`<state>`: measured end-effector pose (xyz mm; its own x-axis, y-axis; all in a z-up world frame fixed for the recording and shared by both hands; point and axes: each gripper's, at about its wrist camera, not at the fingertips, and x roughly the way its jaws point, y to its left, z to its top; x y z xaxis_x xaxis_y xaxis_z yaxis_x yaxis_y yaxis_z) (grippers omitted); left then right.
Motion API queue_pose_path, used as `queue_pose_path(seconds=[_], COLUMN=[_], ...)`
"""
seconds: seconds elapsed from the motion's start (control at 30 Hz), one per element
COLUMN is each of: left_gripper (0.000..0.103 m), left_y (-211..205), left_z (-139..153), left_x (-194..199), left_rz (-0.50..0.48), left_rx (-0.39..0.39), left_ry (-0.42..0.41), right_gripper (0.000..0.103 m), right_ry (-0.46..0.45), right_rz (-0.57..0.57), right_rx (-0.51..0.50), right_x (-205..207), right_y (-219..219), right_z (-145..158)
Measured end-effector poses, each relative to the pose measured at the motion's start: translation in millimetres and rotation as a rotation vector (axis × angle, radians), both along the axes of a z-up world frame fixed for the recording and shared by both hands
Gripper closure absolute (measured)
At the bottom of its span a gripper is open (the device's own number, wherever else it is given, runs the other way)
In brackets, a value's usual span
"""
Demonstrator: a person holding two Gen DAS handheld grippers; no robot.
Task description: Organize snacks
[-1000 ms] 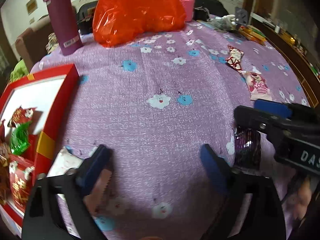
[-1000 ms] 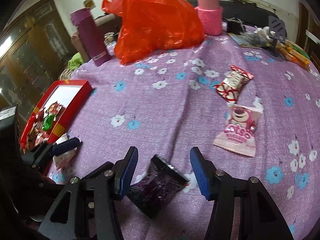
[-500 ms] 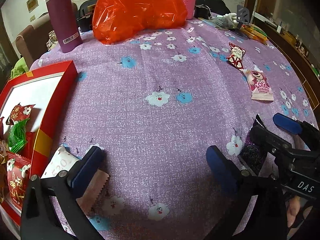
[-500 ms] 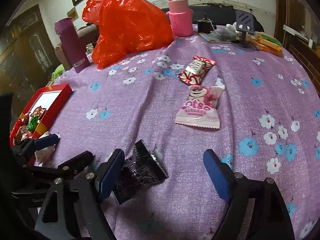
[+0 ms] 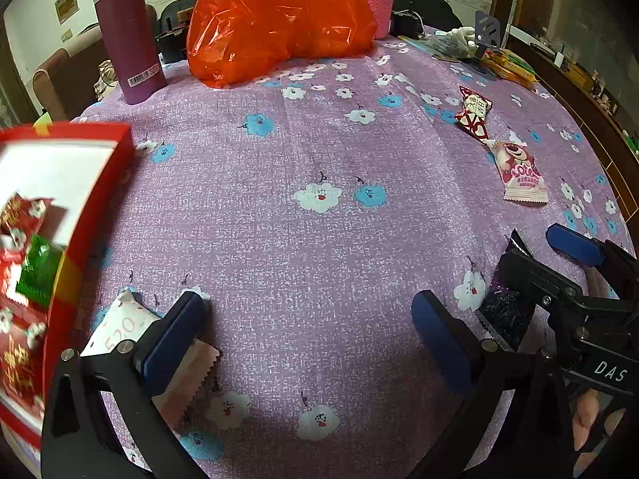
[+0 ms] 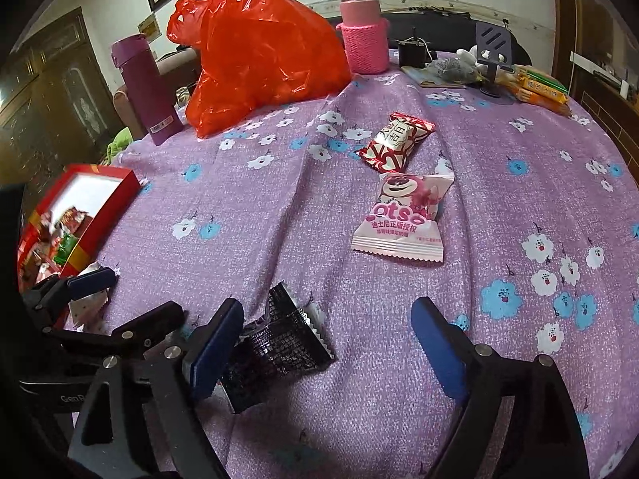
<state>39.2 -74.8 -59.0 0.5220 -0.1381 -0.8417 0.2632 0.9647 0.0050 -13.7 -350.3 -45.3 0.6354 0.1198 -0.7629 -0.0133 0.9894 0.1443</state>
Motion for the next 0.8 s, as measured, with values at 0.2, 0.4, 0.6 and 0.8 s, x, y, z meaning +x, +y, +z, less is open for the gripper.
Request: queue_pose_path(seconds=[0.2,0.4,0.6,0.8], left_gripper=[0.000,0.000,0.000,0.000], left_y=[0.1,-0.1,1.0,2.4], left_z=[0.0,-0.1,-0.2,-1.3], left_x=[-0.1,-0.1,1.0,3.2], left_rz=[0.000,0.000,0.001,0.002], left_rx=[0.000,0.000,0.000,-0.001], left_ry=[0.000,0.000,-0.001,-0.001], right_gripper=[0.015,0.014,0.012,0.012], right_ry=[0.000,0.000,0.000,0.002], right_rz=[0.000,0.000,0.007,0.010], right_rx=[0.001,0.001,0.000,-0.003], right_x=[-0.1,-0.3,0.7,1.3], right_y=[0.0,-0.3,1.2,2.6], right_z=[0.1,0.2,-0.8,-1.1])
